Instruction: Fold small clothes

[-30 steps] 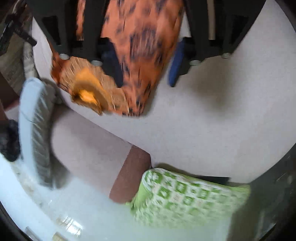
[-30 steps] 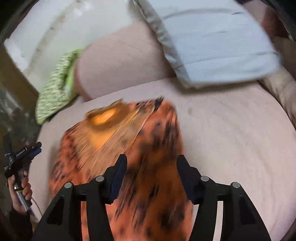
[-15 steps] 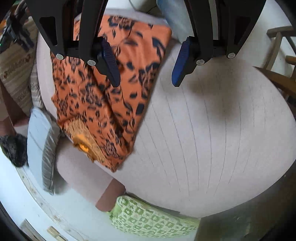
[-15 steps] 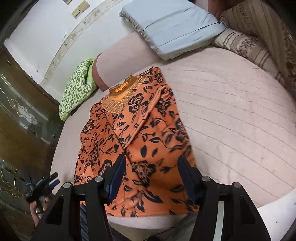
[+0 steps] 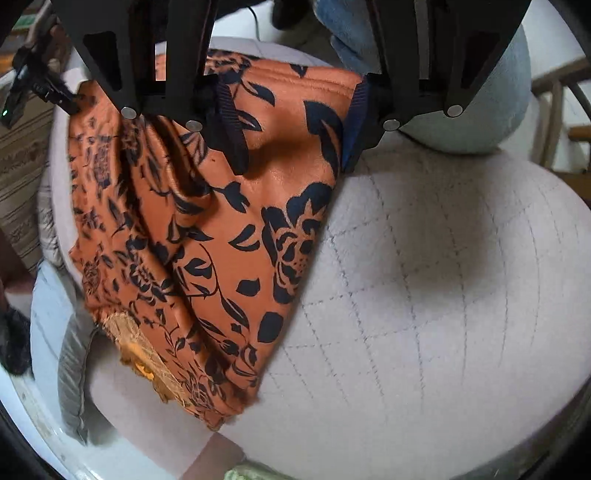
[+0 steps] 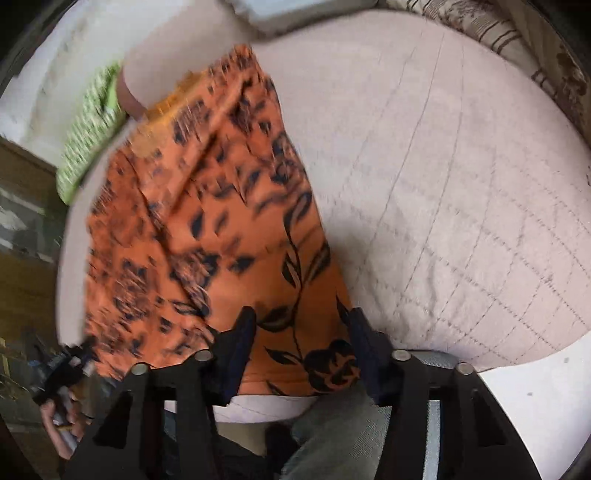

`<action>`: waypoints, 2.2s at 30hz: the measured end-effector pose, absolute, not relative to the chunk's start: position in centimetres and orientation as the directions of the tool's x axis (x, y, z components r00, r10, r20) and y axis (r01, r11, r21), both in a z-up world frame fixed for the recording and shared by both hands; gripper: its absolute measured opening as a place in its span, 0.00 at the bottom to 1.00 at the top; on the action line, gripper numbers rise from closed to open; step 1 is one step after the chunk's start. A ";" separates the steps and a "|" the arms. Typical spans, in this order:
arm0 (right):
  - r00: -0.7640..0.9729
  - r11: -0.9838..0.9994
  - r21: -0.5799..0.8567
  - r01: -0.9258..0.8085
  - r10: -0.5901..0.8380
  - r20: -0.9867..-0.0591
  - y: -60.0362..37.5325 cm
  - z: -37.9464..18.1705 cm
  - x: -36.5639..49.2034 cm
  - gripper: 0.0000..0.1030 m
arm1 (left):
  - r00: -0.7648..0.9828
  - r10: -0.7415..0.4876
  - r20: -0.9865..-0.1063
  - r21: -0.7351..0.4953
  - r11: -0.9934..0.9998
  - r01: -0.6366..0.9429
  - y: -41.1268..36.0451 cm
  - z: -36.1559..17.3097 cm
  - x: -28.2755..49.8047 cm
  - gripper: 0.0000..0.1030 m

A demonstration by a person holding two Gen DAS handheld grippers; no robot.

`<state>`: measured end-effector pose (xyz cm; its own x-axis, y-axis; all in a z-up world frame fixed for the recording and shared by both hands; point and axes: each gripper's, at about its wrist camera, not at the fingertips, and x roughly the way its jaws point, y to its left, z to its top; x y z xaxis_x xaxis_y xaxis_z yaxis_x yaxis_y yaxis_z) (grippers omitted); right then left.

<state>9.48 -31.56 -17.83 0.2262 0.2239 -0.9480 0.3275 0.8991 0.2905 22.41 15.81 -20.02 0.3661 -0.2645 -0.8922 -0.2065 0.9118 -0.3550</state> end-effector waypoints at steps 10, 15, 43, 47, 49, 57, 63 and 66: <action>0.267 0.913 0.240 0.329 0.154 -0.951 -30.8 -13.6 6.9 0.07 | 0.435 -0.266 -0.860 -0.367 0.915 -0.167 18.1 -15.7 20.4 0.05; 0.133 0.909 0.191 0.371 0.152 -0.979 -32.2 -18.0 8.0 0.07 | 0.329 -0.236 -0.915 -0.318 0.922 -0.222 18.2 -19.8 21.5 0.06; 0.623 0.858 0.499 0.121 0.326 -0.711 -31.1 -6.3 21.7 0.70 | 0.549 -0.310 -0.776 -0.399 0.916 -0.047 12.3 -7.0 33.5 0.54; 0.529 0.877 0.468 0.108 0.348 -0.774 -31.0 -9.4 28.3 0.68 | 0.506 -0.323 -0.800 -0.414 0.907 -0.077 11.3 -9.8 41.6 0.54; 0.491 0.886 0.450 0.114 0.343 -0.801 -31.4 -10.8 31.3 0.68 | 0.489 -0.311 -0.815 -0.407 0.908 -0.101 11.1 -11.0 45.6 0.54; 0.403 0.928 0.339 0.155 0.254 -0.879 -33.2 -17.7 43.8 0.65 | 0.462 -0.268 -0.845 -0.365 0.921 -0.134 10.1 -15.9 58.8 0.53; 0.357 0.929 0.307 0.205 0.221 -0.907 -33.9 -21.8 50.2 0.52 | 0.453 -0.273 -0.849 -0.376 0.914 -0.152 9.2 -19.4 64.5 0.52; 0.318 0.952 0.228 0.203 0.156 -0.935 -33.8 -23.3 51.9 0.44 | 0.426 -0.258 -0.867 -0.349 0.925 -0.149 8.3 -20.9 66.6 0.44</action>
